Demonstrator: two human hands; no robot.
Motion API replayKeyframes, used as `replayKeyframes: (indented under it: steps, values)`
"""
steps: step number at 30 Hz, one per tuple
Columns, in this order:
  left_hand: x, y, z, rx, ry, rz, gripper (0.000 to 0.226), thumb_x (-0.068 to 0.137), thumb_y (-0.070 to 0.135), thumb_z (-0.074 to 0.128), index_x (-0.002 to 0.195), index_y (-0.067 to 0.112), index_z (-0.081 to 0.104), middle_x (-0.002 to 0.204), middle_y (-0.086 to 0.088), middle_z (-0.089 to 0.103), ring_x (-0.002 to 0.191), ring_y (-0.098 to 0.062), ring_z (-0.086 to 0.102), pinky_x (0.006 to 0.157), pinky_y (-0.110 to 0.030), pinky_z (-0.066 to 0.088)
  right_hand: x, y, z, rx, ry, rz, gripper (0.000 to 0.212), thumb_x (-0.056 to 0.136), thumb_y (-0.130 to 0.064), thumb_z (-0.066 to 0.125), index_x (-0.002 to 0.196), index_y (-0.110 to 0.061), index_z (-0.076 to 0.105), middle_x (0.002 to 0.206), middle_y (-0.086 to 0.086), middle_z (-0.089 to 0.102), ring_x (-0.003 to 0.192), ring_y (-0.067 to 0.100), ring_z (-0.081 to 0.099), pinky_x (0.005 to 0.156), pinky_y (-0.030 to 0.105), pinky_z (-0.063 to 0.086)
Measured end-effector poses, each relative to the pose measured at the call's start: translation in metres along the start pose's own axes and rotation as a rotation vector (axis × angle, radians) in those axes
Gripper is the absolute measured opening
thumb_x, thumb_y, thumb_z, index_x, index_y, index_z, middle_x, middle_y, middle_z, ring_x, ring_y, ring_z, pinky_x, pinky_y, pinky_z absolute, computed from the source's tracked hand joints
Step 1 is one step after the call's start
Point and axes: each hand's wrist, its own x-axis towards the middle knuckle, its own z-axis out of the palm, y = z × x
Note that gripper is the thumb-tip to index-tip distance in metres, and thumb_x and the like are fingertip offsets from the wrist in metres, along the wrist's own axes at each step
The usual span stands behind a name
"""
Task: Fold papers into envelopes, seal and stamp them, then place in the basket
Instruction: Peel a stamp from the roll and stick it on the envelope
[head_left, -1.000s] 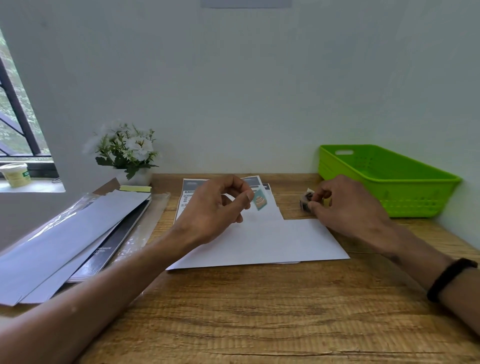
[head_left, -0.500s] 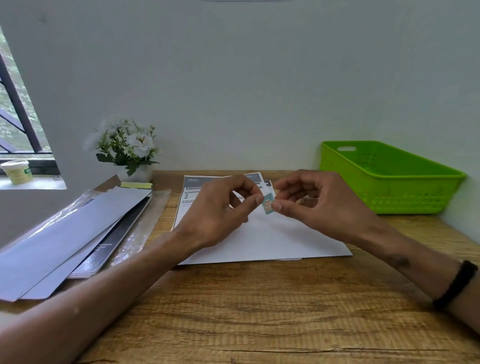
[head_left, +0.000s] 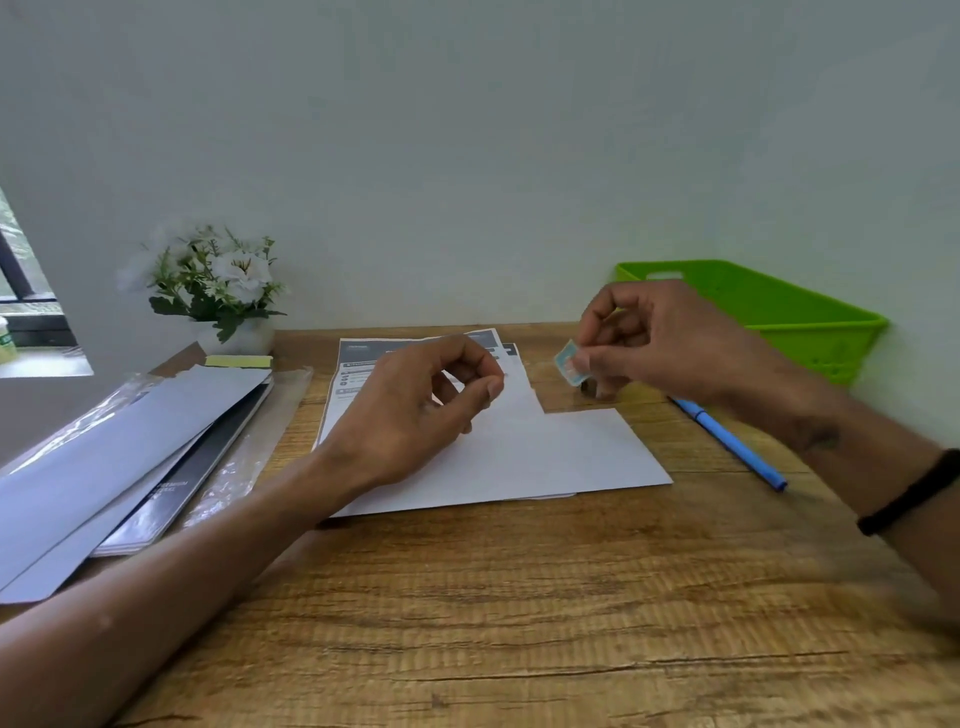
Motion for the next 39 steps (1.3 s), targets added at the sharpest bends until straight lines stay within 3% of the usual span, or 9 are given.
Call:
replayKeyframes:
  steps: [3, 6, 12, 22, 39]
  values:
    - [-0.003, 0.001, 0.001, 0.099, -0.053, 0.073, 0.017, 0.097, 0.044, 0.068, 0.111, 0.034, 0.070, 0.096, 0.017, 0.071, 0.089, -0.006, 0.069, 0.074, -0.025, 0.060, 0.001, 0.003, -0.023, -0.104, -0.117, 0.129, 0.013, 0.086, -0.005, 0.081, 0.095, -0.009, 0.073, 0.081, 0.008, 0.079, 0.066, 0.016, 0.074, 0.064, 0.027, 0.061]
    - [-0.008, 0.006, 0.005, 0.218, -0.174, 0.144, 0.030, 0.096, 0.057, 0.063, 0.121, 0.040, 0.066, 0.106, 0.023, 0.067, 0.102, 0.001, 0.063, 0.081, -0.022, 0.058, 0.002, 0.008, -0.031, -0.180, -0.226, 0.227, 0.014, 0.086, -0.006, 0.081, 0.098, -0.006, 0.074, 0.081, 0.008, 0.080, 0.065, 0.012, 0.073, 0.067, 0.029, 0.060]
    - [-0.013, 0.013, 0.015, 0.309, -0.304, 0.214, 0.043, 0.095, 0.069, 0.054, 0.131, 0.046, 0.062, 0.128, 0.029, 0.060, 0.123, 0.011, 0.048, 0.104, -0.018, 0.041, 0.002, 0.008, -0.026, -0.176, -0.225, 0.330, 0.012, 0.089, -0.008, 0.079, 0.099, -0.005, 0.072, 0.079, 0.011, 0.080, 0.069, 0.015, 0.077, 0.065, 0.030, 0.063]
    - [-0.010, 0.013, 0.013, 0.320, -0.357, 0.258, 0.041, 0.097, 0.065, 0.057, 0.123, 0.037, 0.072, 0.129, 0.025, 0.065, 0.125, 0.009, 0.051, 0.105, -0.019, 0.044, 0.002, 0.007, -0.014, -0.186, -0.107, 0.426, 0.007, 0.089, -0.004, 0.079, 0.093, -0.003, 0.074, 0.073, 0.010, 0.079, 0.070, 0.019, 0.078, 0.062, 0.030, 0.061]
    - [-0.008, 0.014, 0.013, 0.316, -0.373, 0.234, 0.042, 0.096, 0.066, 0.057, 0.122, 0.038, 0.072, 0.127, 0.025, 0.064, 0.123, 0.008, 0.052, 0.105, -0.019, 0.042, 0.003, 0.010, -0.006, -0.170, -0.085, 0.466, 0.010, 0.086, -0.001, 0.079, 0.093, -0.002, 0.073, 0.071, 0.013, 0.078, 0.062, 0.018, 0.078, 0.056, 0.028, 0.062]
